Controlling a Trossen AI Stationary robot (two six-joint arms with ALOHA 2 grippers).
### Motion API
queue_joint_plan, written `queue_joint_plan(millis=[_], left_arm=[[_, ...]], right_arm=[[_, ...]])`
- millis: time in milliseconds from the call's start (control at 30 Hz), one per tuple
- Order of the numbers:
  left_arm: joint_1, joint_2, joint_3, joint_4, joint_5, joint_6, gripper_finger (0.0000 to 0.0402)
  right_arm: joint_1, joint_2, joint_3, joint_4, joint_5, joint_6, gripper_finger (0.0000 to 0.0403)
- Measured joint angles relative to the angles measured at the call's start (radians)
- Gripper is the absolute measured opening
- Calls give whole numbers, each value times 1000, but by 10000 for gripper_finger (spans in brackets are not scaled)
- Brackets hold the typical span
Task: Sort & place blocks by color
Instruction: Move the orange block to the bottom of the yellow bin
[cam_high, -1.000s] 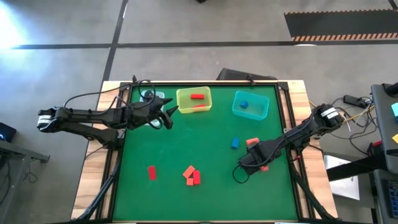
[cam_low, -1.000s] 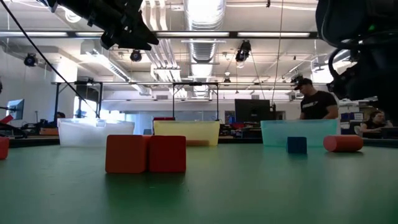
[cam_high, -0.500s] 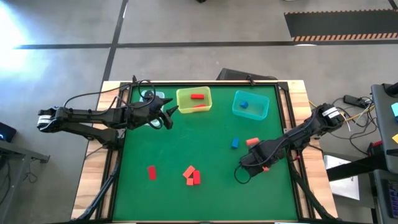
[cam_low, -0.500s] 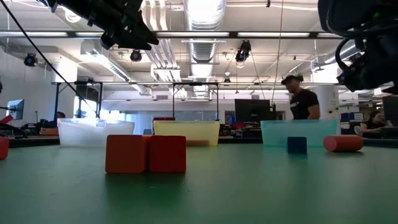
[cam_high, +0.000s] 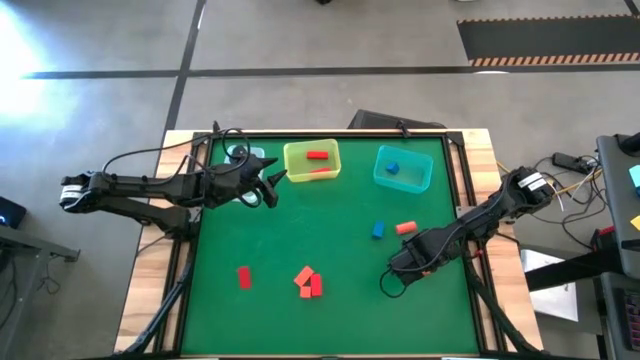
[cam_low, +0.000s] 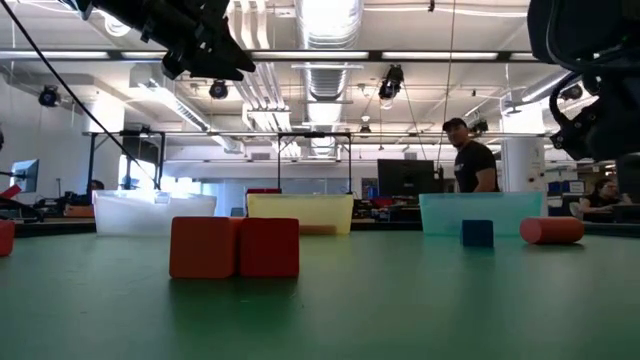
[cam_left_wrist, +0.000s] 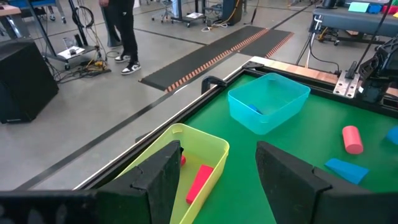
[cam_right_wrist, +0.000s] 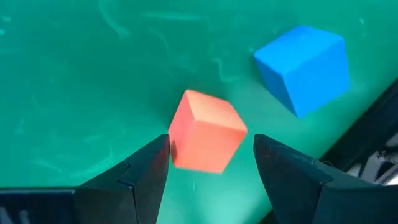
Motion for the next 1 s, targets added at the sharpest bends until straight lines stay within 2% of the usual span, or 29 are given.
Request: queue_joint_plan(millis=[200,433,567,667,767,900,1000], left_arm=[[0,0,0,0,0,0,192],[0,0,0,0,0,0,192],[0,0,0,0,0,0,192],[0,0,0,1,1,-6,192],[-1,0,0,1,6,-7,192],[-1,16,0,23,25,-8,192],[-1,39,-1,73,55,-5,192]], right_arm=[[0,0,-15,44,31,-15,203],[0,0,-15,112,49,-34,118],[1,-15,-14,144,94,-67,117],[0,-51,-13,199,194,-97,117],[0,-107,-15,346,352,-157,117],[0,-171,-60,675,566,-346,117],[-1,-193,-134,1003,667,-564,117]])
